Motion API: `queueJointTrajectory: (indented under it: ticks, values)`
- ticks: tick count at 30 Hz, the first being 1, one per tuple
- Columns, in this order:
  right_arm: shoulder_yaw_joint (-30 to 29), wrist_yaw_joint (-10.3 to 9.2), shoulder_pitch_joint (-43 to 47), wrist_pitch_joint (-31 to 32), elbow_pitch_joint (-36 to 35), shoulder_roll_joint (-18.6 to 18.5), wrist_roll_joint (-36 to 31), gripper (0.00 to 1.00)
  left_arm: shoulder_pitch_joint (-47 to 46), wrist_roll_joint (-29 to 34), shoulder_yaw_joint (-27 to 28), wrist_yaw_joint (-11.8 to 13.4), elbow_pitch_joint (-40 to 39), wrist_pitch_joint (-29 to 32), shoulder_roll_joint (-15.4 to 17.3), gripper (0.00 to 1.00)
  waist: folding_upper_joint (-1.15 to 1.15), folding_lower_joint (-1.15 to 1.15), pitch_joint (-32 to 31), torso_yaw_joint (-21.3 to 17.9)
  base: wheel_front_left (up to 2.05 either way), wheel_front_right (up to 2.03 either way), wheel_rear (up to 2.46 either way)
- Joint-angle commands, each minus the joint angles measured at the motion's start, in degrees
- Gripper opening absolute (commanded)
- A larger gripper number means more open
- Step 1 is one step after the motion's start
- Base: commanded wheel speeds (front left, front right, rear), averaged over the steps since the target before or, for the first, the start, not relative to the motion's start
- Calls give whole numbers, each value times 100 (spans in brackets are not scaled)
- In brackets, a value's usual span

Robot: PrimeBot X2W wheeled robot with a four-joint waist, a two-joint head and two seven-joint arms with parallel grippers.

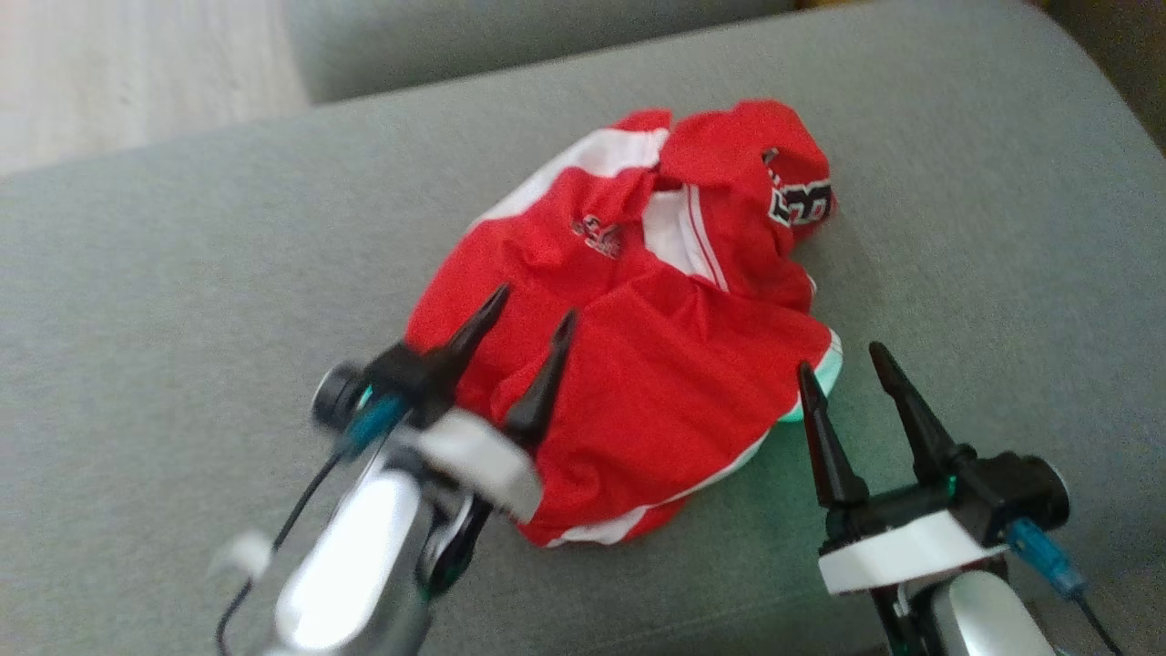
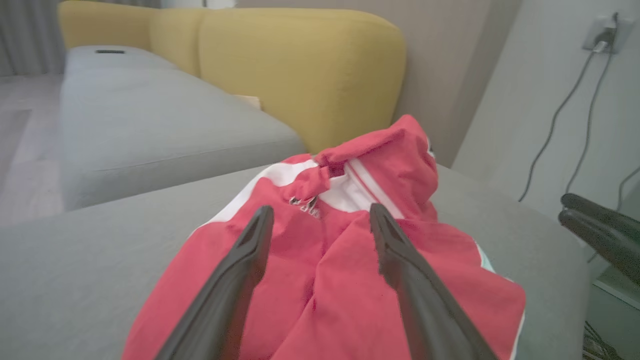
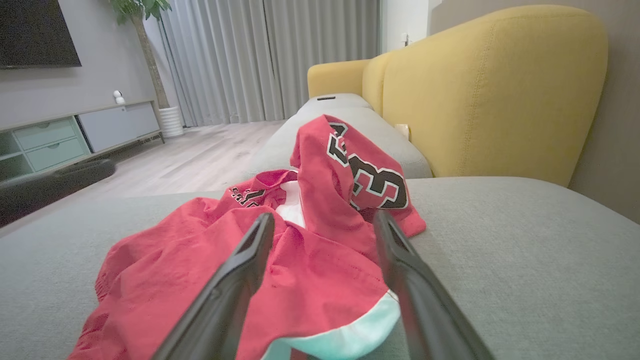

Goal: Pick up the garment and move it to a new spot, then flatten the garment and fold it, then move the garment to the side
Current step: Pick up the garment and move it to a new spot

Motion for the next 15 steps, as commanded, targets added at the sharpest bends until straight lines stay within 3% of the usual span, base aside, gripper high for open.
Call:
queueJointTrajectory:
  ticks: [1, 11, 15]
  values:
    - [143, 43, -335, -36, -230, -5, 22, 100, -527, -28, 6, -24, -72, 56, -21, 100, 0, 0, 412, -297, 0, 0, 0]
    - [234, 43, -651, -36, -397, -5, 254, 100, -2190, -1153, -1386, -112, 849, 830, -22, 100, 0, 0, 1100, -843, 0, 0, 0]
    - [244, 43, -726, -36, -403, -5, 312, 100, -2674, -1556, -1718, -6, 1140, 754, -22, 100, 0, 0, 1216, -1028, 0, 0, 0]
